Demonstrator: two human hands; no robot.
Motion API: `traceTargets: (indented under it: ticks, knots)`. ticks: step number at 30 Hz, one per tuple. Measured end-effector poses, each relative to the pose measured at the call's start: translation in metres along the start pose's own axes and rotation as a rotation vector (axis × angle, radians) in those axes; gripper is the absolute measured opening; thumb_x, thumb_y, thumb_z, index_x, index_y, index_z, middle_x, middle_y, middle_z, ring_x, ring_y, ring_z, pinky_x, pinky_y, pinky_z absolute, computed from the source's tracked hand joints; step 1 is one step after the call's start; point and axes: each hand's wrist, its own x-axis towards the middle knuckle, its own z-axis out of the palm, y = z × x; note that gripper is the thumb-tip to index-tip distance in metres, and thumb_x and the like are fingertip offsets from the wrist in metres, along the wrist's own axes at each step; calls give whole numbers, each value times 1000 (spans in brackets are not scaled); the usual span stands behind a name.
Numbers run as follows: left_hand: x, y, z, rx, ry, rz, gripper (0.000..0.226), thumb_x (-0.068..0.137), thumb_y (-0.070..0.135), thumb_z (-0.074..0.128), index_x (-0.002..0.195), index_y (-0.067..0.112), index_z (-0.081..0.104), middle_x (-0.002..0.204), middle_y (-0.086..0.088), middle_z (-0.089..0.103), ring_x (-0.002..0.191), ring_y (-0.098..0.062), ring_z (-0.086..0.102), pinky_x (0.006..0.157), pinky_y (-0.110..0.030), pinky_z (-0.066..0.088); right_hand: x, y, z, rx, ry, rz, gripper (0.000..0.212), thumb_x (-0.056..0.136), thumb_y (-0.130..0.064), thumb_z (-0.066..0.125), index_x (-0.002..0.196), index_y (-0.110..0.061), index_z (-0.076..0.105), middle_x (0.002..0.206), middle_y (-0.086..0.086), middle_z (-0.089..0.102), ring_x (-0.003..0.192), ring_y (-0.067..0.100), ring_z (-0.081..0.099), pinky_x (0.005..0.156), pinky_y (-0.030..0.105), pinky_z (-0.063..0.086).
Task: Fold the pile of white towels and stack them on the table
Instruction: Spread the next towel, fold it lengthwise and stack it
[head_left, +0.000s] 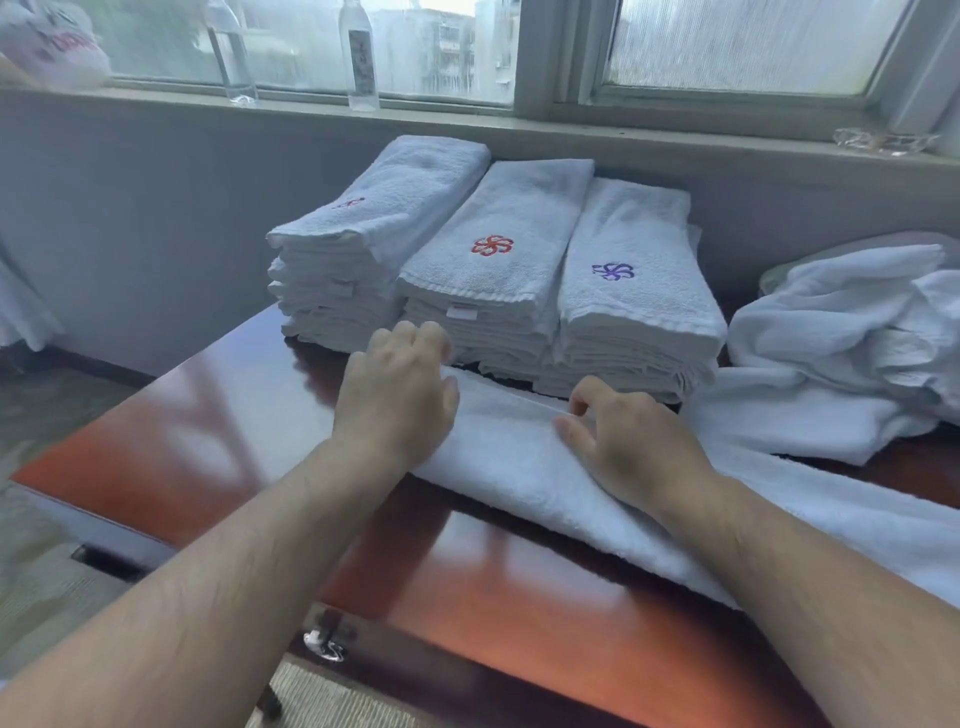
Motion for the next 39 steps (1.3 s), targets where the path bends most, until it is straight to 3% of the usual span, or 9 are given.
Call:
traceTargets:
  ticks: [3,6,9,12,20,24,30,36,39]
  knots:
    - [-13,21,5,-95,-73,236,24,98,38,52,119,32,63,123,6,57,115,-20,49,101,-39,35,0,8,-11,25,-6,117,24,95,-52,51,93,-29,49,84,-9,60,77,15,57,59,33,40]
    - [-20,40,19,-135,-297,285,38,101,51,38,133,39,56,144,8,48,134,-16,40,113,-36,26,-14,31,-25,13,-89,229,37,90,-62,52,77,-27,54,74,-9,61,68,10,56,55,32,38]
    - [-22,49,31,-71,-371,321,49,99,58,28,142,40,44,153,7,38,142,-16,29,113,-36,20,-33,54,-33,0,-132,223,38,91,-58,49,74,-25,54,72,-8,62,70,15,58,59,36,45]
    - [-19,52,37,-19,-397,339,55,97,62,28,148,42,34,157,7,33,145,-17,24,115,-38,17,-41,63,-34,-6,15,141,29,97,-51,49,82,-26,51,71,-9,59,72,20,58,59,37,42]
    - [-10,40,43,-87,-418,185,55,101,54,34,153,38,32,164,7,27,151,-18,19,122,-39,13,-51,42,-28,-92,205,-15,20,93,-35,55,96,-19,67,95,0,60,93,26,54,83,43,45]
    - [-7,22,39,46,-397,15,56,101,51,29,153,31,30,164,1,24,150,-22,16,121,-44,14,-59,25,-8,20,3,-106,31,99,-45,47,119,-29,64,118,-9,56,114,17,49,97,37,36]
    - [-12,12,30,70,-490,-254,62,102,53,23,158,28,14,169,-6,2,150,-39,15,119,-53,16,-58,33,-4,98,-16,-86,30,101,-44,46,127,-38,59,126,-19,49,122,8,40,96,27,22]
    - [-14,7,12,97,-462,-345,82,99,61,36,160,22,-2,156,-12,32,141,-34,29,108,-53,30,-60,28,-5,69,-39,-79,30,102,-42,43,128,-37,57,127,-19,47,122,10,39,96,28,23]
    - [-8,13,0,66,-462,-369,97,93,59,58,159,14,1,150,-21,34,136,-41,35,110,-51,37,-64,26,-6,54,-48,-82,30,102,-42,42,128,-37,56,124,-19,46,121,10,39,95,27,22]
